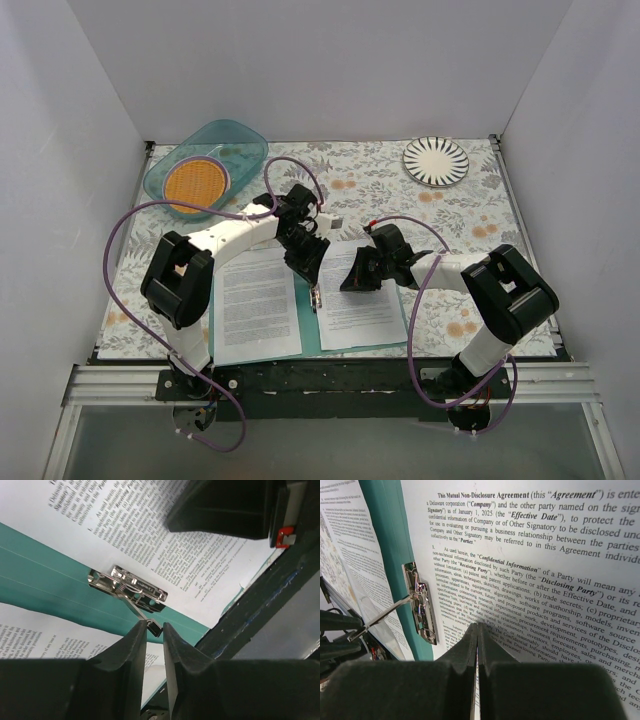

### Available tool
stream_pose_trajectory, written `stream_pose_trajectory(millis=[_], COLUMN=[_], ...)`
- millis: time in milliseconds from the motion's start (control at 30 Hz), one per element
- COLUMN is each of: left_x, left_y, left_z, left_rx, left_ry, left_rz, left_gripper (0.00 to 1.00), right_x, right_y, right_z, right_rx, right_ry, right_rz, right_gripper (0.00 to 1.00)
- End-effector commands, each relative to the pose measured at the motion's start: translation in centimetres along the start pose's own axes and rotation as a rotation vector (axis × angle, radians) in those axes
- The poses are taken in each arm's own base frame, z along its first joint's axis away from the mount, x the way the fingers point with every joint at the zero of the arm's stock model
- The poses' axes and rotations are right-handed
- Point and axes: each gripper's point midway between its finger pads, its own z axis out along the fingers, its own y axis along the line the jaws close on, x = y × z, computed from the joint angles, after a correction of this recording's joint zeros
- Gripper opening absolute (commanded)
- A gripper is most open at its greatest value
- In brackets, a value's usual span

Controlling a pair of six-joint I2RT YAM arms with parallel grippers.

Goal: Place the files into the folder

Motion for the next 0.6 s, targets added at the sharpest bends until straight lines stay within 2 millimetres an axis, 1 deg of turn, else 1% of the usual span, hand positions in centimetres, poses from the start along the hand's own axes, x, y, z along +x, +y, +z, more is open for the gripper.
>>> stream_pose_trajectory(millis=[0,133,233,300,400,467,500,533,567], left_x=[1.5,2.0,2.4,2.2,0.6,-0.7,-2.1,-3.0,-3.8], left_y=[-1.8,-2.3,-2.7,-2.6,-2.2,-1.8,-1.5,-0.3,0.6], left_z=[-0.5,-0.4,-0.4,-0.5,-1.3,-1.8,-2.3,-2.5,-2.3], left_rx=[0.105,0.137,0.165,0.153,0.101,0.059,0.032,-0.043,-0.083], left_ry=[0.042,0.062,0.077,0.072,0.007,-0.031,-0.071,-0.096,-0.114], left_rz=[0.009,-0.004,-0.008,-0.005,0.011,0.02,0.032,0.021,0.013], left_gripper=[0.2,0.22,0.27,0.3,0.35,0.36,0.36,0.36,0.36], right_x=[3.9,4.0,4.0,3.9,3.9,4.0,4.0,4.1,4.1], right_y=[-5.3,-5.4,-5.4,-5.4,-5.3,-5.4,-5.4,-5.5,-5.5], right_z=[0.0,-0.1,-0.1,-0.1,-0.1,-0.2,-0.2,-0.1,-0.1], right_rx=[0.19,0.193,0.193,0.192,0.193,0.194,0.194,0.194,0.194], right_ry=[0.105,0.106,0.104,0.102,0.103,0.105,0.105,0.107,0.107], right_rz=[0.04,0.043,0.044,0.044,0.042,0.044,0.044,0.045,0.043], right_gripper=[0.01,0.01,0.01,0.01,0.01,0.01,0.01,0.01,0.01])
